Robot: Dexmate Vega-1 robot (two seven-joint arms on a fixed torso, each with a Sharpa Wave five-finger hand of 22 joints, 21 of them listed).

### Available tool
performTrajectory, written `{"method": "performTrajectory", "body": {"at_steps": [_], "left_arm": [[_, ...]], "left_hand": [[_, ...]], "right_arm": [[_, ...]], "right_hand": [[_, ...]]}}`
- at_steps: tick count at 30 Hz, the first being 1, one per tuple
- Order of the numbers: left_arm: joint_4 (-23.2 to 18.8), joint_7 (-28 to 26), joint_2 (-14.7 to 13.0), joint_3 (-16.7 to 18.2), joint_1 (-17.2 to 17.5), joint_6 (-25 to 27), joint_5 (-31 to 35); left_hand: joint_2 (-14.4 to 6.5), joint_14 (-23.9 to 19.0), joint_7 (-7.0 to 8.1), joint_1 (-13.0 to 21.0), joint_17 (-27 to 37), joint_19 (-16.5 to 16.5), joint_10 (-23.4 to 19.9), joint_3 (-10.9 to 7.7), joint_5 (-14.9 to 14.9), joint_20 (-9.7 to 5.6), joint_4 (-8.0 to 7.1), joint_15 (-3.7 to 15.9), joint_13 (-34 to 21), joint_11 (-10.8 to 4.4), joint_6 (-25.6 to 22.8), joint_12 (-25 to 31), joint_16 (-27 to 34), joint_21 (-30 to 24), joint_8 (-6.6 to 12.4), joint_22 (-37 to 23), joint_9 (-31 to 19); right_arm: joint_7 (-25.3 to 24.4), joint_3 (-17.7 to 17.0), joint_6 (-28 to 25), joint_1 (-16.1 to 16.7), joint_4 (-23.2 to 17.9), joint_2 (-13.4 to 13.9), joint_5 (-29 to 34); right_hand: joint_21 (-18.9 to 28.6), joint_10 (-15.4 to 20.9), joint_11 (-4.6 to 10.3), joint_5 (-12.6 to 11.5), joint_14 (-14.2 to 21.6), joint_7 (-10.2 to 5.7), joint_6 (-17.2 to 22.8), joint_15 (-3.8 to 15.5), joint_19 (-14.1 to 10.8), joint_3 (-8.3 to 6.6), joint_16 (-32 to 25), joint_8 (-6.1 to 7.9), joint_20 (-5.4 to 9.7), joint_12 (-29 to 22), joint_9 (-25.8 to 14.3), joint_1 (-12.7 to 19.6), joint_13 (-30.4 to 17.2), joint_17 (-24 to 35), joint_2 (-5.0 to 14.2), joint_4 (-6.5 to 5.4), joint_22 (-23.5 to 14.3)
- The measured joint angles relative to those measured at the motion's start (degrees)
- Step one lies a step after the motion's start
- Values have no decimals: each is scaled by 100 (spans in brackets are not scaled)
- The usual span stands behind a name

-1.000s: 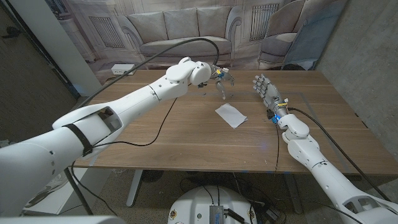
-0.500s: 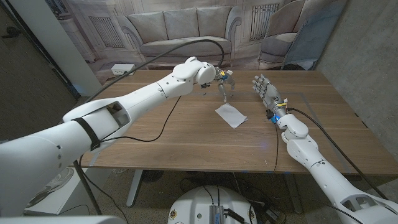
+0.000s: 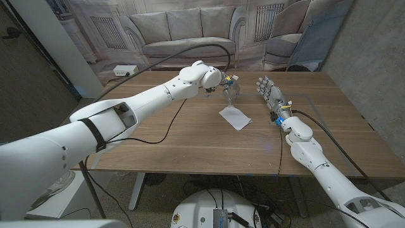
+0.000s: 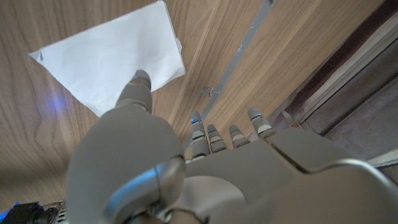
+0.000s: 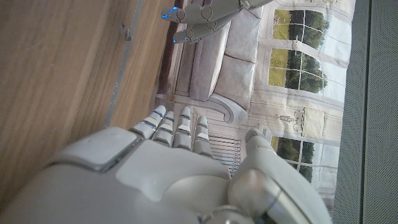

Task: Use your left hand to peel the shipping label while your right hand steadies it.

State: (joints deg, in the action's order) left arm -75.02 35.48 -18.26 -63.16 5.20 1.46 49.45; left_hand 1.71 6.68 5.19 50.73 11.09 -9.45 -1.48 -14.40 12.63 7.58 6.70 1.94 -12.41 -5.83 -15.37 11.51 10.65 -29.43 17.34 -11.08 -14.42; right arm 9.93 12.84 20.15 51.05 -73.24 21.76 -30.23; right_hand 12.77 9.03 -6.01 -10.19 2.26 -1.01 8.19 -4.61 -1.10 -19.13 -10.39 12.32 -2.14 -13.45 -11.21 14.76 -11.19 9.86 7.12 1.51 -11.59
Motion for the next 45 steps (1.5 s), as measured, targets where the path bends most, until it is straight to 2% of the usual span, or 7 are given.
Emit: {"method": "performTrajectory", "body": {"at_steps": [6,14,16,20,28,41,45], "left_arm": [[68,-171,14,-60,12,-53,99],[128,-352,28,-134,44,-92,266],[140,-430,28,-177,69,-108,320],[155,-578,27,-195,108,-129,394],[244,-831,29,-232,163,-175,527],[463,-1197,78,-315,209,-175,768],[592,-1287,120,-337,210,-206,790]], "left_hand": [[0,-7,-122,0,0,0,0,0,0,0,0,7,0,0,-309,39,44,21,195,0,-57],[3,-105,-130,0,0,0,0,71,0,0,-7,0,1,0,-316,39,89,22,218,0,-90],[118,-148,-134,-10,0,0,-3,89,0,0,-24,-19,1,2,-342,39,89,22,276,1,-109],[154,-177,-168,-46,0,33,-43,128,0,-32,-14,11,-26,42,-462,85,89,22,357,1,-142],[153,-239,-86,-46,26,86,-158,175,0,-41,-15,9,-26,-12,-627,125,126,21,509,-27,-196],[152,-324,-69,-45,53,178,-299,198,40,-8,-38,-6,-25,-91,-829,172,126,-5,726,-26,-300],[151,-362,-38,-44,53,178,-331,198,40,-10,-38,-9,-25,-61,-859,172,126,-6,763,-26,-323]], "right_arm": [[-7,-19,5,4,32,-35,0],[-13,-37,12,27,43,-49,-2],[-13,-40,23,27,56,-55,-10],[2,-44,40,26,91,-72,-19],[30,-56,54,1,161,-105,-27],[61,-72,70,-75,299,-158,-29],[84,-73,76,-112,353,-178,-23]], "right_hand": [[0,31,31,0,0,-23,22,0,0,0,0,0,0,-34,0,0,0,0,0,0,0],[46,61,0,0,54,-21,62,11,0,0,0,0,0,-34,0,0,0,0,0,0,0],[46,62,0,0,54,-21,62,11,1,0,0,0,0,-34,0,0,0,1,0,0,0],[46,61,0,0,54,-20,63,11,0,0,0,0,0,-33,0,0,0,16,0,0,0],[45,61,0,0,53,-31,113,11,1,18,0,0,-1,-33,0,-26,0,15,26,-18,0],[45,61,0,0,73,-31,113,-8,1,24,0,0,-1,-33,0,-30,0,15,30,-25,0],[45,61,0,0,73,-32,112,-8,1,24,0,0,-1,-32,0,-30,0,15,30,-25,0]]}}
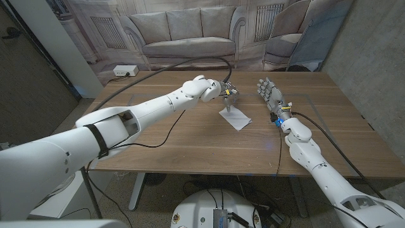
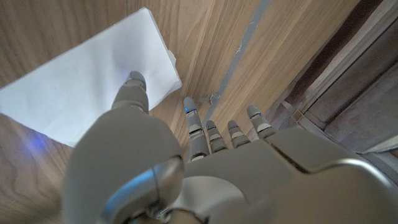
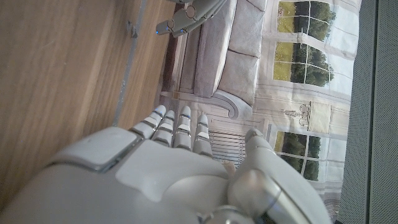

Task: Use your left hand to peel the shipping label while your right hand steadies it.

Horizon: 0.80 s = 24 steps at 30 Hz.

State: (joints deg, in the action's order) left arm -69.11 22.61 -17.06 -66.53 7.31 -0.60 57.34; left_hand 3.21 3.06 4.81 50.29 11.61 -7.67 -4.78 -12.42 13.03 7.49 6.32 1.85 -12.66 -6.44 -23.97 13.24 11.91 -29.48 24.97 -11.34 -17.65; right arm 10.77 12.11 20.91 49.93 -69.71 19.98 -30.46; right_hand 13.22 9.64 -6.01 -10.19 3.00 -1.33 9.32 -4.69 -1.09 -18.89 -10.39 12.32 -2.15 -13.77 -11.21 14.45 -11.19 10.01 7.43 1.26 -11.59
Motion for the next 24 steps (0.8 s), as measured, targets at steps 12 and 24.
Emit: {"method": "performTrajectory", "body": {"at_steps": [12,24], "left_arm": [[195,-221,78,-44,-6,-131,2],[82,-270,18,-108,44,-23,181]], "left_hand": [[-33,-81,50,33,0,40,-132,0,0,-22,0,19,0,-72,-238,0,50,-17,212,0,-83],[-69,-134,97,68,-1,113,-218,42,32,51,7,11,-23,-75,-383,33,50,-44,408,1,-187]], "right_arm": [[55,-16,22,-77,147,-56,15],[87,-44,30,-97,194,-73,22]], "right_hand": [[0,11,10,0,0,0,0,0,0,0,0,0,0,0,0,0,0,0,0,0,0],[0,10,10,0,0,0,-1,0,0,0,0,0,0,1,0,0,0,-15,0,0,0]]}}
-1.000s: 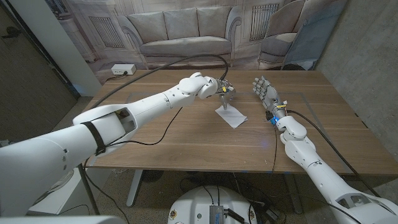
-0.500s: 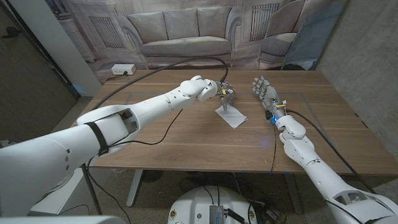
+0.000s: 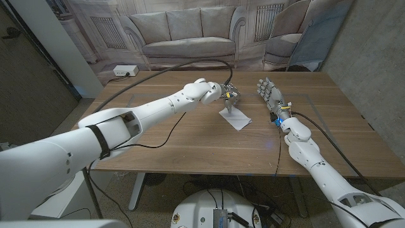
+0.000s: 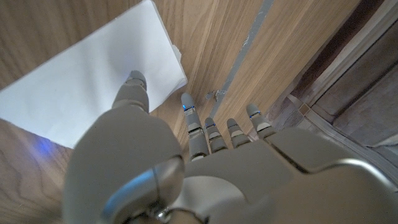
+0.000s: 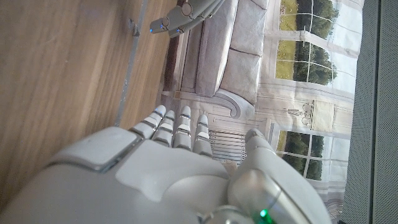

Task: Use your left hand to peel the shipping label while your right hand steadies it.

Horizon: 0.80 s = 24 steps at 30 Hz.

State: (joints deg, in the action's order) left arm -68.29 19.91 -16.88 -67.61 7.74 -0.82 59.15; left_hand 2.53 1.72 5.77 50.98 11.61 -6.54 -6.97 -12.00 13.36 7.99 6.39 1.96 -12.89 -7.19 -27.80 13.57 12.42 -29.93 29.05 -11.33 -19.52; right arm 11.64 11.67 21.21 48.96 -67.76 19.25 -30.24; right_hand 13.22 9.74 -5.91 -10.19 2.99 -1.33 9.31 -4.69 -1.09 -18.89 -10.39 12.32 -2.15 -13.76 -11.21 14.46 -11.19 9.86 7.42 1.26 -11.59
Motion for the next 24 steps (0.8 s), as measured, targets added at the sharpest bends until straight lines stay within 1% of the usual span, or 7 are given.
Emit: {"method": "performTrajectory", "body": {"at_steps": [6,9,13,15,17,21,24], "left_arm": [[-24,10,-20,-26,41,78,99],[9,-43,-17,-35,58,98,136],[33,-250,-14,-44,70,110,208],[33,-323,-14,-44,70,111,227],[137,-438,-1,-70,102,108,252],[230,-747,4,-94,123,88,329],[297,-948,10,-111,133,62,375]], "left_hand": [[-15,-42,-17,14,0,31,-28,7,0,31,-7,-25,-5,-27,-70,23,0,-18,71,-28,-54],[-40,-103,-28,40,0,86,-150,6,16,20,-7,-4,-5,-63,-206,45,0,-44,189,-28,-80],[-136,-279,-15,135,27,217,-390,6,22,-54,-7,-10,-5,-172,-437,128,45,-84,370,-28,-136],[-137,-305,-14,137,19,235,-434,6,21,-51,-7,-2,-5,-207,-457,128,45,-92,401,-28,-162],[-151,-318,-18,151,10,268,-454,4,21,-59,-6,5,-5,-228,-484,128,45,-129,443,-28,-164],[-358,-583,19,357,10,442,-843,-88,21,-83,81,8,10,-362,-1177,195,73,-206,861,-27,-209],[-496,-664,89,496,10,541,-998,-195,-4,-92,96,28,12,-405,-1526,195,83,-250,1043,-27,-175]], "right_arm": [[18,-3,0,-15,12,-5,9],[22,-4,-1,-23,26,-8,12],[26,-5,-2,-37,46,-14,19],[27,-5,-1,-41,58,-17,31],[27,-5,-1,-44,66,-17,36],[20,-8,-1,-57,88,-19,48],[12,-10,-1,-66,103,-20,57]], "right_hand": [[0,0,0,0,0,0,0,0,0,0,0,0,0,3,0,0,0,0,0,0,0],[0,0,0,0,0,0,0,0,0,25,0,0,0,3,0,0,0,0,0,25,0],[0,0,0,0,0,0,0,0,0,25,0,0,0,4,0,0,0,1,0,25,0],[0,0,0,0,0,0,0,0,0,24,0,0,0,4,0,0,0,1,0,25,0],[0,0,0,0,0,0,0,0,0,24,0,0,0,4,0,0,0,1,0,24,0],[0,0,0,0,0,0,0,0,0,24,0,0,0,4,0,0,0,1,0,24,0],[0,0,0,0,0,0,0,0,0,24,0,-23,0,4,0,0,0,1,0,24,0]]}}
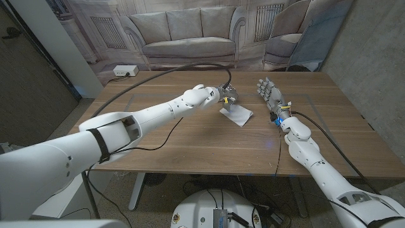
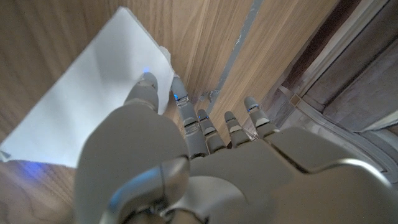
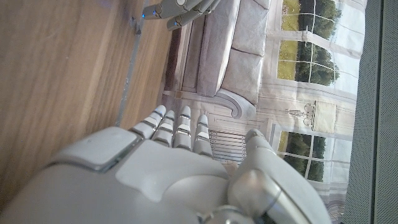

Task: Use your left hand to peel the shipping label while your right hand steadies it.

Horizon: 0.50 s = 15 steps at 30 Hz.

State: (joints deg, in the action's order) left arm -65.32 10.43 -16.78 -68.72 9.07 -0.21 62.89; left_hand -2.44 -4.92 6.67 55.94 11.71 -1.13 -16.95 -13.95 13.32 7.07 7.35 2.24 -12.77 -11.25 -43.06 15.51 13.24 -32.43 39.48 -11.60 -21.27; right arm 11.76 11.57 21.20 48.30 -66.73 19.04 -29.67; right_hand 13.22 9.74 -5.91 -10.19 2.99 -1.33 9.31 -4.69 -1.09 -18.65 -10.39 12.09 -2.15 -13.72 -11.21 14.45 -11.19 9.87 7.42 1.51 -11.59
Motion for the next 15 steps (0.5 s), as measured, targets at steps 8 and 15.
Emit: {"method": "performTrajectory", "body": {"at_steps": [8,15], "left_arm": [[134,-437,24,-8,32,-22,40],[204,-755,17,11,58,-57,39]], "left_hand": [[-358,-246,-115,280,17,123,-417,-288,-180,1,15,-19,0,-48,-626,0,54,-106,242,0,218],[-434,-308,-340,354,0,154,-626,-376,-234,-30,51,-18,27,-54,-928,0,54,-166,334,0,354]], "right_arm": [[-5,-3,9,-53,76,-17,9],[8,-3,25,-119,170,-47,23]], "right_hand": [[0,0,0,0,0,0,0,0,0,0,0,-4,0,0,0,0,0,0,0,0,0],[0,10,-10,0,0,0,0,0,0,0,0,-4,0,0,0,0,0,1,0,0,0]]}}
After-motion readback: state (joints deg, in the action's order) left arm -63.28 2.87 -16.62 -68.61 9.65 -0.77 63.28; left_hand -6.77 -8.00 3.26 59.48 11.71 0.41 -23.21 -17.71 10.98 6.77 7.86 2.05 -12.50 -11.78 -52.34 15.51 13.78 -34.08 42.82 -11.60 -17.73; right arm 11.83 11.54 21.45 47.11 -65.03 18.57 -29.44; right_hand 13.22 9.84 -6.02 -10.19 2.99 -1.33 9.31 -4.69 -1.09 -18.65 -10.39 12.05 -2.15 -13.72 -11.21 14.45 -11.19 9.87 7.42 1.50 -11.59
